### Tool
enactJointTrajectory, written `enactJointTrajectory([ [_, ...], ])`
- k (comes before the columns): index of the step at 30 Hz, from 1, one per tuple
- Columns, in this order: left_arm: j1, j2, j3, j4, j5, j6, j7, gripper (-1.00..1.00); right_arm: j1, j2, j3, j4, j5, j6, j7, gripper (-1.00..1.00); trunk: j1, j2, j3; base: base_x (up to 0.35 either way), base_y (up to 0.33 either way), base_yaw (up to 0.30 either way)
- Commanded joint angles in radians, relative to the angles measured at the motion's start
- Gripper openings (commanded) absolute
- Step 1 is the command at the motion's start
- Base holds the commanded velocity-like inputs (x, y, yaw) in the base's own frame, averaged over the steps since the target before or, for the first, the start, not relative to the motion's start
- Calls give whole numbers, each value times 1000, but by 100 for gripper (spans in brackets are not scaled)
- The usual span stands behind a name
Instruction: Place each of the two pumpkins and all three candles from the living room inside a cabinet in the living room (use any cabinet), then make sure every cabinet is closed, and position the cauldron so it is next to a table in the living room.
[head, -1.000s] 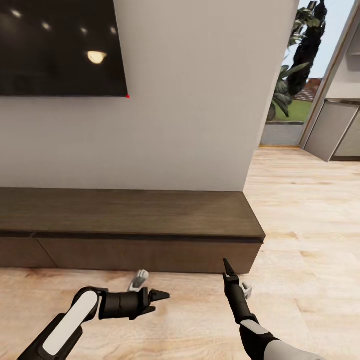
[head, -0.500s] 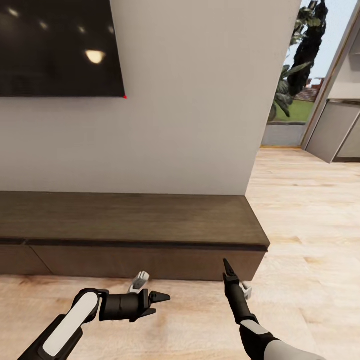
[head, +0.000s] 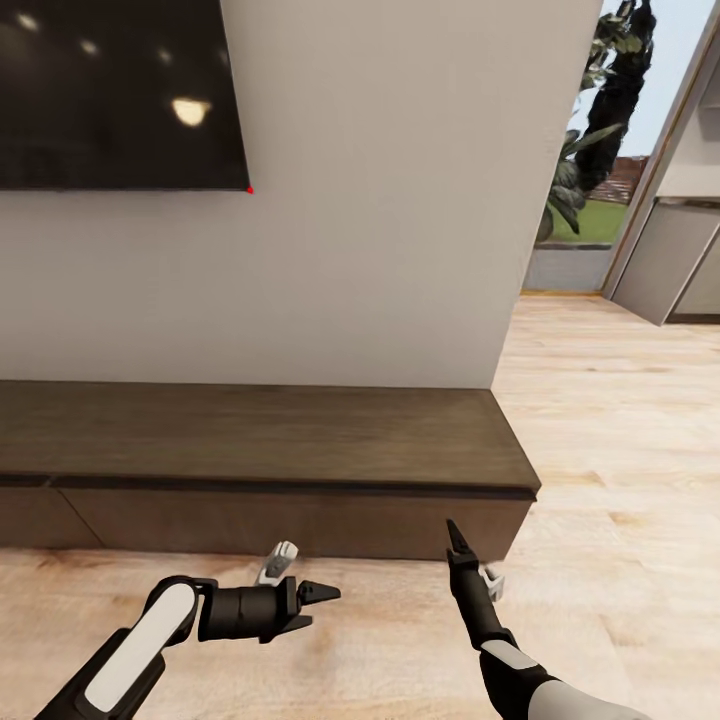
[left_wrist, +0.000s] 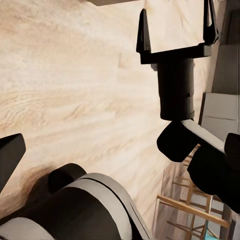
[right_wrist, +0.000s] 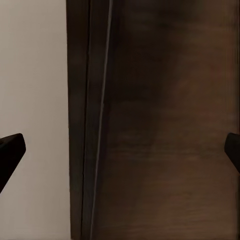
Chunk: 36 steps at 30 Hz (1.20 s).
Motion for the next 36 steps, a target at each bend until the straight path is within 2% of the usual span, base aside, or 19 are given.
enactJointTrajectory([
  [1, -1, 1, -1, 0, 9, 1, 0, 100, -1, 0, 9, 0, -5, -9, 1, 100, 4, -7, -4, 0, 0, 0],
  [5, -1, 1, -1, 0, 28, 1, 0, 100, -1, 0, 9, 0, -5, -9, 1, 100, 5, -8, -20, 0, 0, 0],
  [10, -1, 1, -4, 0, 31, 1, 0, 100, -1, 1, 9, -2, -3, -11, 11, 100, 6, -9, -27, 0, 0, 0],
  [17, -1, 1, -6, 0, 32, 1, 0, 100, -1, 2, 10, -10, 0, -12, 22, 100, 9, -10, -54, 0, 0, 0],
  [20, -1, 0, -6, 0, 32, 1, 0, 100, -1, 2, 14, -13, 2, -18, 47, 100, 11, -11, -66, 0, 0, 0],
  [24, -1, 0, -8, -1, 32, 1, 0, 100, -1, 2, 17, -15, 3, -23, 68, 100, 11, -11, -66, 0, 0, 0],
  [27, -1, 0, -9, -2, 32, 1, 0, 100, -1, 2, 18, -16, 4, -24, 74, 100, 12, -12, -78, 0, 0, 0],
  [36, -1, 1, -9, -3, 32, 1, 0, 100, -1, 2, 18, -16, 4, -24, 84, 100, 12, -12, -78, 12, 1, 0],
])
